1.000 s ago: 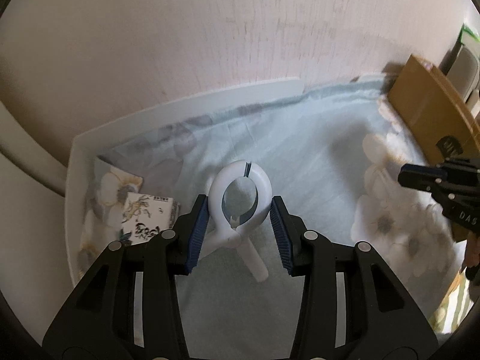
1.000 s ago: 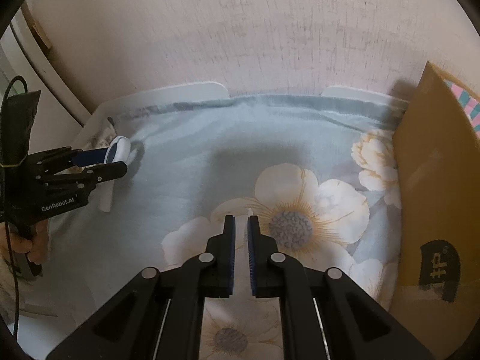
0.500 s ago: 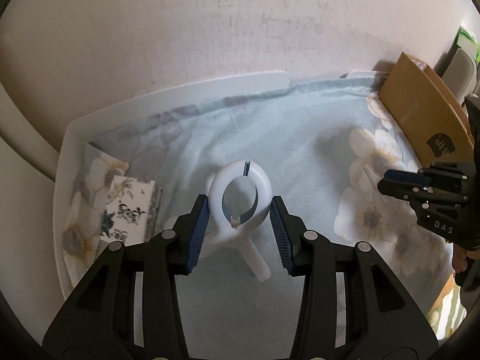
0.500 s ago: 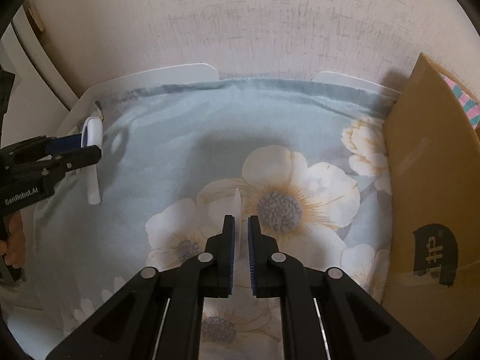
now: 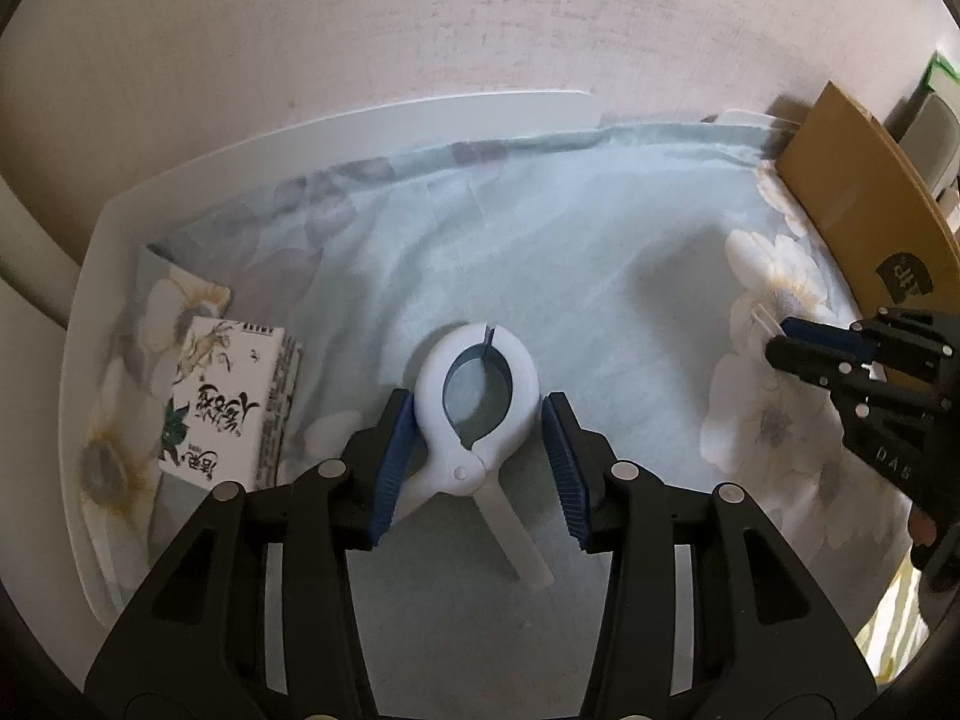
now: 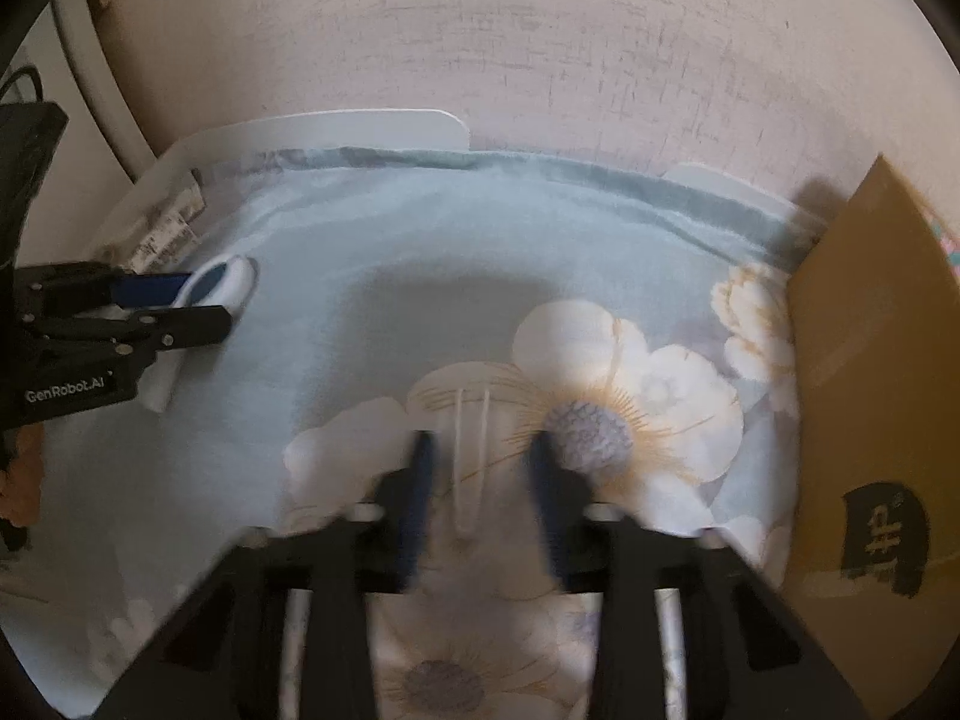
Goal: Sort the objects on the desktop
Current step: 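Grasp the white clip with the left gripper while the right grasps a thin white stick, then carry the white clip and stick over the cardboard box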
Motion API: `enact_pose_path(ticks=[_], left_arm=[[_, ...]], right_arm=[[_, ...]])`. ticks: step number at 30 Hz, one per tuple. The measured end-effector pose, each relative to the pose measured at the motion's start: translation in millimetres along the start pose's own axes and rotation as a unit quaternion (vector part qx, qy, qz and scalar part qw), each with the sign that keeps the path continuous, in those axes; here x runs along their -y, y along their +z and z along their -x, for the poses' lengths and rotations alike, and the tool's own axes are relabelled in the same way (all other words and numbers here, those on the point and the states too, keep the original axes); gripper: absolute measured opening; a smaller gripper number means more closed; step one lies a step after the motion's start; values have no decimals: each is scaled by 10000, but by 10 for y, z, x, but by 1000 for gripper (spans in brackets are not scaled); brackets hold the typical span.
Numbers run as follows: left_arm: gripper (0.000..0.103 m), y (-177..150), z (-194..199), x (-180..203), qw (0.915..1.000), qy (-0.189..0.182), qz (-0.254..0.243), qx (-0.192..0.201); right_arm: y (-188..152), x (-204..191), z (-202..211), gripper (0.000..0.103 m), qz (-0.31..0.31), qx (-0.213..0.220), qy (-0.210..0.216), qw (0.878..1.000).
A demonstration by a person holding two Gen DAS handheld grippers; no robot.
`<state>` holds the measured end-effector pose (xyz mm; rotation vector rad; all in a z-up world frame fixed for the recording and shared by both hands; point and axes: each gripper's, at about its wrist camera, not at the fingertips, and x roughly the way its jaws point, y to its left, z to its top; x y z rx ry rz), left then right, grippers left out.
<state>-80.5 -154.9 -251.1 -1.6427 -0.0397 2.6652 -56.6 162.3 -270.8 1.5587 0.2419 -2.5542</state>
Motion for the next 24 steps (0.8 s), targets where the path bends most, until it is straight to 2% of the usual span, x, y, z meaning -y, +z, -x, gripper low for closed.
enact_pose_path(ticks=[7, 15, 19, 24], left_arm=[[39, -1, 120, 31, 9999, 50, -44, 126], [38, 146, 582, 119, 9992, 73, 41, 390], [38, 315, 985, 343, 9982, 24, -89, 592], [38, 619, 1442, 816, 9954, -216, -346, 868]], right_arm=[[3, 41, 51, 9, -217, 98, 229, 9995], [64, 92, 383, 9, -577, 402, 604, 9957], [97, 201, 846, 9, -656, 762, 613, 9930], [68, 515, 1550, 9, -859, 1250, 441, 9874]])
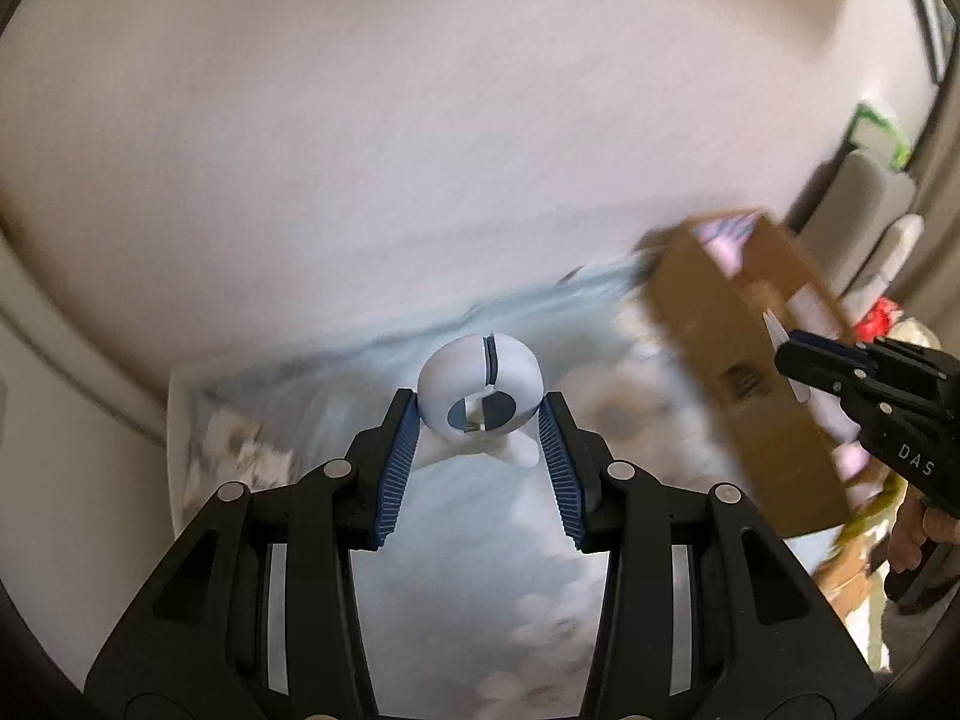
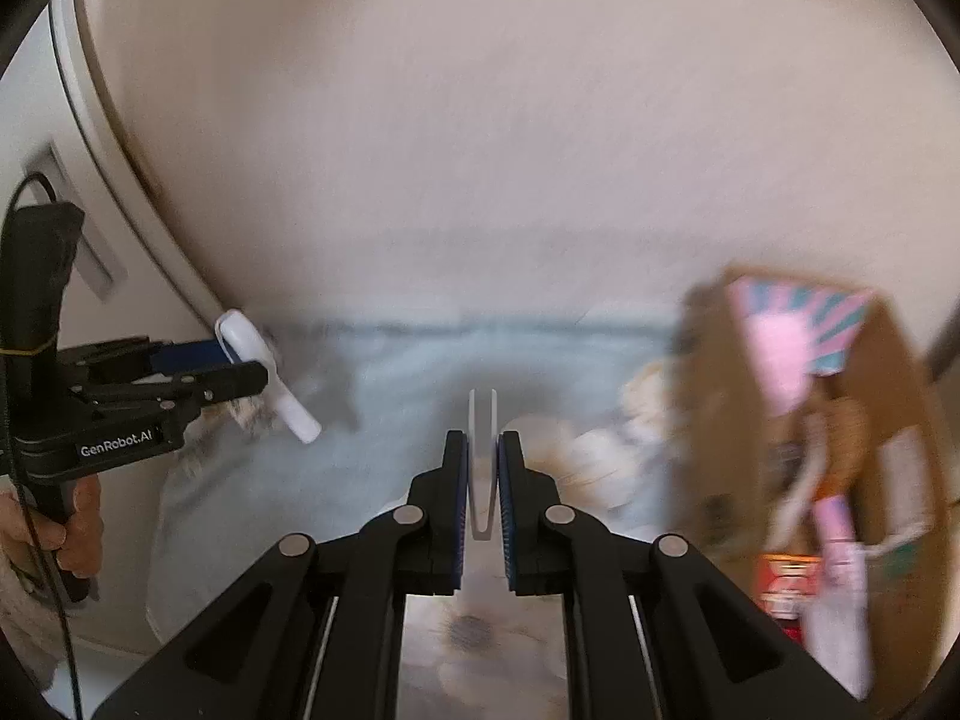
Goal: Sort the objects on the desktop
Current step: 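Carry the white clip and stick over the cardboard box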
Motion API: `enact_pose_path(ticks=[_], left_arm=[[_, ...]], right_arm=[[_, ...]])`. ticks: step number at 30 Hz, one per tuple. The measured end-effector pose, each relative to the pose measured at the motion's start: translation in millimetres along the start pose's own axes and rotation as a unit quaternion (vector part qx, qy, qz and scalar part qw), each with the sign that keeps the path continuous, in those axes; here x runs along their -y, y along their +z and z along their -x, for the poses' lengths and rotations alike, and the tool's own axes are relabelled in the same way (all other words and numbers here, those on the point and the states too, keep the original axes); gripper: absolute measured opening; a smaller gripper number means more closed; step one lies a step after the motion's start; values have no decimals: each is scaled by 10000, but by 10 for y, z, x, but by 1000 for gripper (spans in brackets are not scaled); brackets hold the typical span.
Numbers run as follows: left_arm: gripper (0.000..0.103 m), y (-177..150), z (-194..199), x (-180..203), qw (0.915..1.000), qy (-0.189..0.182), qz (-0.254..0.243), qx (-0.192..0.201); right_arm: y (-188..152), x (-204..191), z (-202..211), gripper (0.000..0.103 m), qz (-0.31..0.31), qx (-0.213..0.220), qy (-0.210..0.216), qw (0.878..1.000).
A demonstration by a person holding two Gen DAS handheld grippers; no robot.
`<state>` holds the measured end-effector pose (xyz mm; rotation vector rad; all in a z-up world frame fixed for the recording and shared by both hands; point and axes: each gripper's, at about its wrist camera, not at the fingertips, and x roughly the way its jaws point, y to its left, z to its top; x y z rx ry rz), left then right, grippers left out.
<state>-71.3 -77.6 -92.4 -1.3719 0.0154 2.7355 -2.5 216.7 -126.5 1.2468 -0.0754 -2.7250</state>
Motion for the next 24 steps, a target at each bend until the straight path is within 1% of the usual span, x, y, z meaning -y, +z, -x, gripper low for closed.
enact_pose_path(ticks=[3, 5, 7, 10, 11, 14, 17, 21, 22, 23, 24], left_arm=[[38, 247, 141, 368, 9993, -224, -210, 207], [38, 401, 164, 669, 9977, -477, -351, 318], [38, 501, 130, 953, 9958, -709, -473, 322], [38, 613, -36, 1424, 9928, -975, -675, 182], [38, 626, -124, 1591, 9917, -1047, -739, 89], [38, 633, -359, 1991, 9895, -1089, -937, -138], [38, 631, -478, 2246, 9877, -1100, -1071, -302], [38, 675, -608, 2461, 9863, -1032, -1237, -348], [40, 690, -632, 2482, 9862, -1030, -1249, -345], [45, 729, -661, 2516, 9863, -1033, -1236, -349], [74, 732, -677, 2531, 9868, -1005, -1211, -378]], right_arm=[[48, 237, 419, 9, -139, 188, -240, 9994], [26, 421, 689, 9, -199, 280, -449, 9984], [-49, 596, 881, 9, -292, 325, -696, 9966], [-187, 878, 1061, 9, -593, 297, -853, 9941], [-228, 958, 1094, 9, -689, 291, -850, 9936], [-348, 1179, 1161, 9, -950, 225, -853, 9916], [-457, 1310, 1138, 9, -1055, 118, -816, 9910], [-510, 1424, 1025, 9, -1084, 10, -736, 9914], [-513, 1473, 998, 9, -1082, -10, -700, 9917], [-519, 1501, 993, 9, -1092, -26, -674, 9917], [-511, 1528, 970, 12, -1108, -48, -635, 9918]])
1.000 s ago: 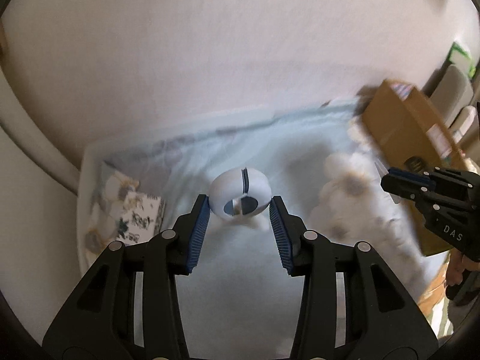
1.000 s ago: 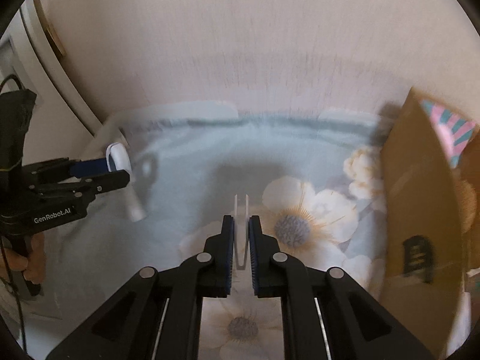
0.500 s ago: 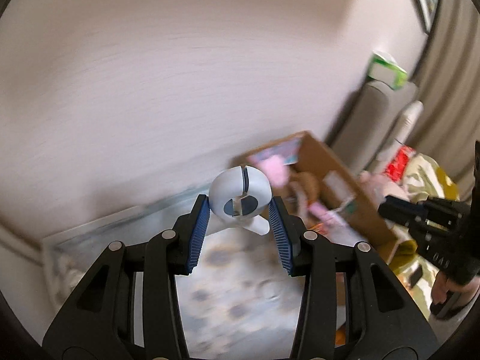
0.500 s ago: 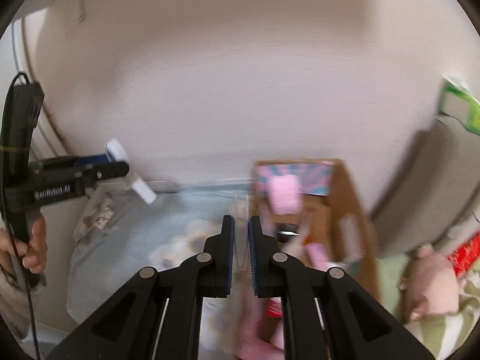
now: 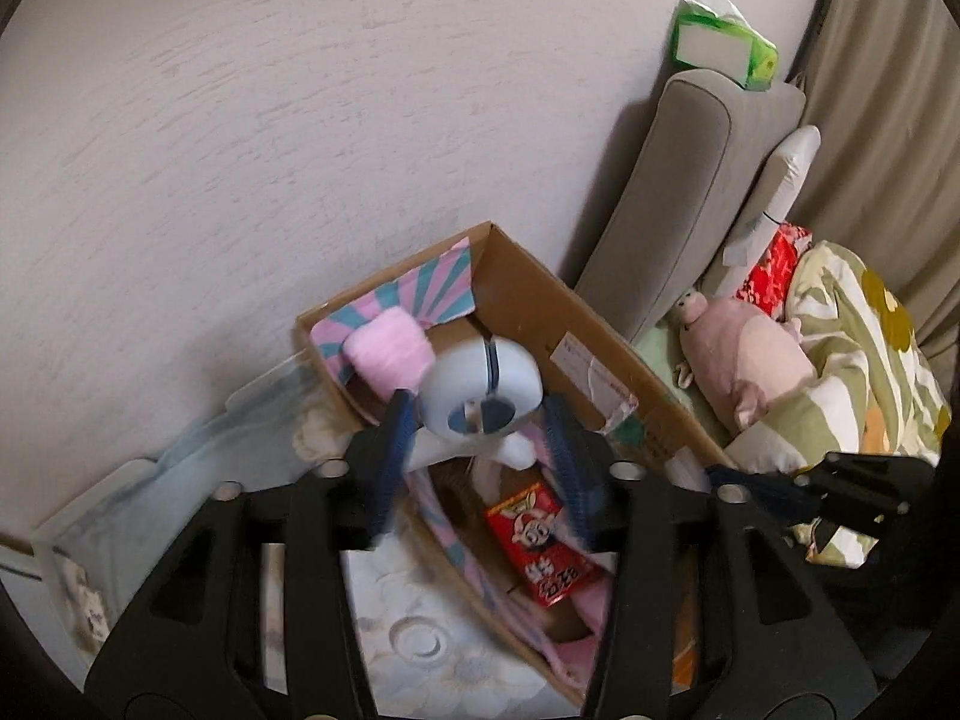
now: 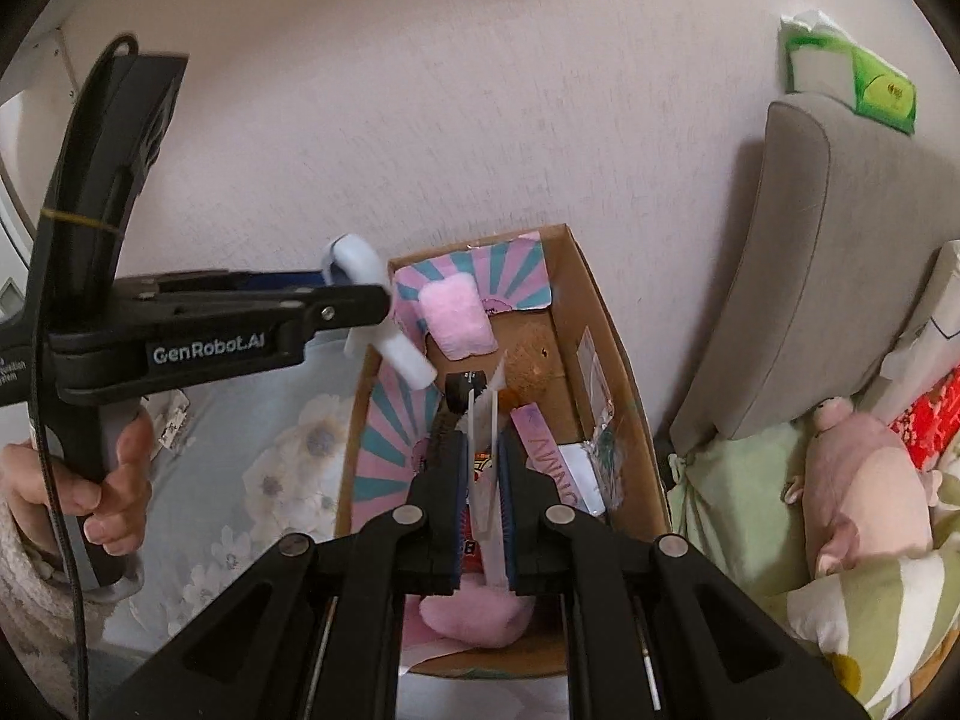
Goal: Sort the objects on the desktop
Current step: 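Carry the white clip and stick over the cardboard box, then open both grippers to drop the clip and stick into the box, then move both grippers back over the bed toward the white card box and disc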
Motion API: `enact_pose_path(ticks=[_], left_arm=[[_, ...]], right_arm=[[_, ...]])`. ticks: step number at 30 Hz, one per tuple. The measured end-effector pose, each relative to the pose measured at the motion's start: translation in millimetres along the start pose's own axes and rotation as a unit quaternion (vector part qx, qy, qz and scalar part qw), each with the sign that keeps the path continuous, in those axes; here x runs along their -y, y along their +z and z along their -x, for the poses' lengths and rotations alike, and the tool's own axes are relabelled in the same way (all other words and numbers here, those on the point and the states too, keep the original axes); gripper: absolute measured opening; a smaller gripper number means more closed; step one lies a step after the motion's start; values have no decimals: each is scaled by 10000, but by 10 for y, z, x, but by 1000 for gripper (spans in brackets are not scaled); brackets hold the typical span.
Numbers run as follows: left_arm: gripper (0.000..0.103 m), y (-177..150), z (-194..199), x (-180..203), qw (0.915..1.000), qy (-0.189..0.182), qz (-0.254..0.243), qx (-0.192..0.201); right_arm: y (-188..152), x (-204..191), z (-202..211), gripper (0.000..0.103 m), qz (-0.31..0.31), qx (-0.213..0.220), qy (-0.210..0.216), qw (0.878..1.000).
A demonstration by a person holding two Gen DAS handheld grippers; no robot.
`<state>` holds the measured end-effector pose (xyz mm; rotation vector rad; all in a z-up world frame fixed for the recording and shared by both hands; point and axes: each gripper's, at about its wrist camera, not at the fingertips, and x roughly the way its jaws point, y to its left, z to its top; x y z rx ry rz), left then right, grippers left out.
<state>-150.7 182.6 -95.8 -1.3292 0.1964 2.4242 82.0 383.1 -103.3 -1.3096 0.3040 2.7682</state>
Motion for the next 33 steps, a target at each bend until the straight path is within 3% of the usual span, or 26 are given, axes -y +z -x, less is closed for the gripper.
enact_pose_path(ticks=[1, 3, 5, 9, 17, 24, 33], left_arm=[[101, 57, -30, 4, 9999, 93, 71, -70], [102, 104, 6, 4, 9998, 77, 148, 114], [102, 144, 97, -14, 9993, -19, 182, 320], [102, 223, 176, -81, 9989, 249, 180, 350], [102, 116, 402, -397, 9962, 390, 605, 481], [102, -85, 580, -694, 9928, 498, 969, 503], [102, -439, 943, -1239, 9813, 599, 1714, 645]], right_arm=[[23, 36, -56, 15, -39, -82, 40, 10000], [51, 76, -102, 49, -108, -232, -53, 9997], [71, 112, -68, 52, -61, -67, -41, 10000], [135, 203, 49, 62, -68, 281, 130, 9995], [274, 324, 115, 62, -329, 478, 527, 9969], [276, 146, 103, 62, -114, 455, 657, 9967], [208, -148, 68, 62, 131, 338, 844, 9958]])
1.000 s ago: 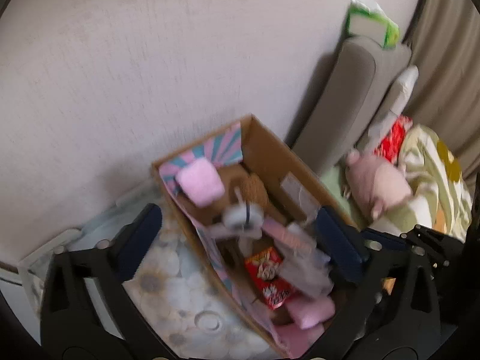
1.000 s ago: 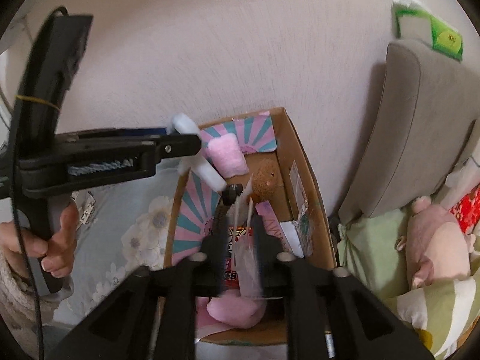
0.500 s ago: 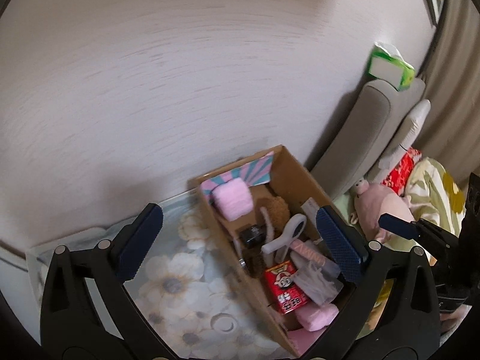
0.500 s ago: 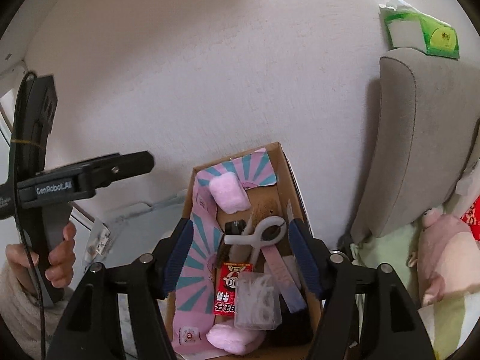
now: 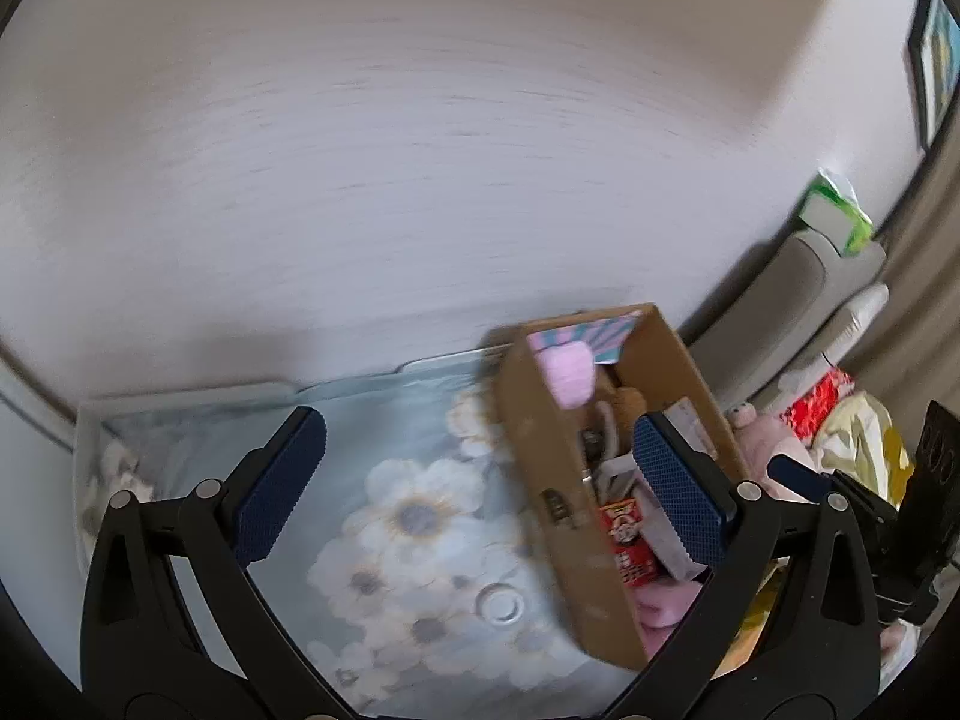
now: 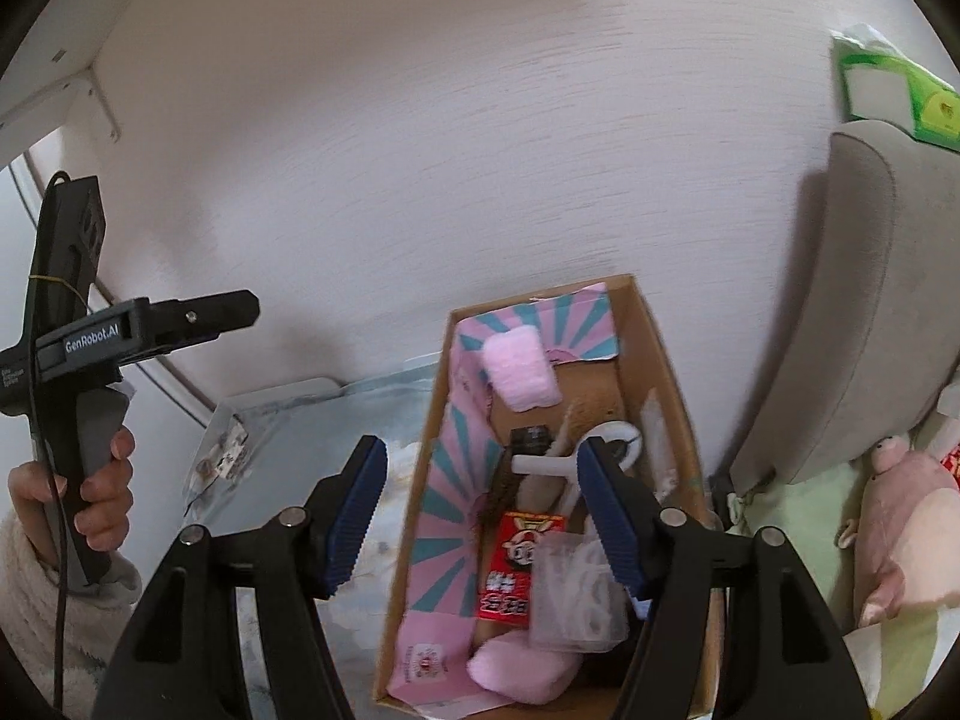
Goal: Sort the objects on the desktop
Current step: 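Move both grippers back over the bed toward the white card box and disc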
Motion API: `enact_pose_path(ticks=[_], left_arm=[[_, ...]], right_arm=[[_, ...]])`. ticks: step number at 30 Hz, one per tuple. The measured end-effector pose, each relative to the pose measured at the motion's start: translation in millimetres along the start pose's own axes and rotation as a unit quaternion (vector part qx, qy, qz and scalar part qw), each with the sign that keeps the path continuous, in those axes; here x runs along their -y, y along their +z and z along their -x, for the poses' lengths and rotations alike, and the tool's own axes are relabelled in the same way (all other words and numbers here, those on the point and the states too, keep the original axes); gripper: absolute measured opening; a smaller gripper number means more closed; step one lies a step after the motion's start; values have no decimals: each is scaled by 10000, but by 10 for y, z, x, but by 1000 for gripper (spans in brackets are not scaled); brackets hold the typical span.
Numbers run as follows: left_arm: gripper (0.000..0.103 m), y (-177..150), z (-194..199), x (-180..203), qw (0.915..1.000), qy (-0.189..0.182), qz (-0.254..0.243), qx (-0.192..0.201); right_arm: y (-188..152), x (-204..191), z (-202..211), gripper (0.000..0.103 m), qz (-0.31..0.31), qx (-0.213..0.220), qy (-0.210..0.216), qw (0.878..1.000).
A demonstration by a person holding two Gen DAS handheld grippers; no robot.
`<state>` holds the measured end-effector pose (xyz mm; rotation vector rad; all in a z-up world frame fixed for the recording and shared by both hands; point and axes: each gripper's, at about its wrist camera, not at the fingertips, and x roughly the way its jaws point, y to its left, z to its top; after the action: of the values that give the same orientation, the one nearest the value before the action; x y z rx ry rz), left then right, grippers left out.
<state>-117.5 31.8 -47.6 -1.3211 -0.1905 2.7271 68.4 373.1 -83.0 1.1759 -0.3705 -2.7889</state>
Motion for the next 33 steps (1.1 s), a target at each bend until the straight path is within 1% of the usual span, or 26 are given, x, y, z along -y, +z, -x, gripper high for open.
enact_pose_path(ticks=[7, 14, 20, 22, 26, 30, 33], left_arm=[[102, -154, 171, -399, 9993, 258, 268, -28], [102, -264, 371, -706, 9979, 562, 317, 79], [102, -357, 506, -1024, 9963, 695, 488, 95], [102, -393, 519, -1135, 9957, 745, 553, 61], [102, -512, 520, -1432, 9925, 976, 732, -39], [102, -687, 487, -1775, 9890, 1032, 1021, -294], [102, -834, 428, -2002, 9847, 1145, 1217, -499]], right_arm=[[-40, -279, -152, 62, 85, -142, 261, 9995], [-96, -670, -315, 62, 415, -306, 494, 9975], [-110, -953, -451, 62, 644, -416, 614, 9952], [-119, -1038, -511, 62, 677, -466, 671, 9944], [-165, -1196, -647, 62, 766, -598, 738, 9925], [-272, -1356, -820, 62, 895, -824, 719, 9900], [-402, -1492, -952, 62, 1081, -1036, 606, 9869]])
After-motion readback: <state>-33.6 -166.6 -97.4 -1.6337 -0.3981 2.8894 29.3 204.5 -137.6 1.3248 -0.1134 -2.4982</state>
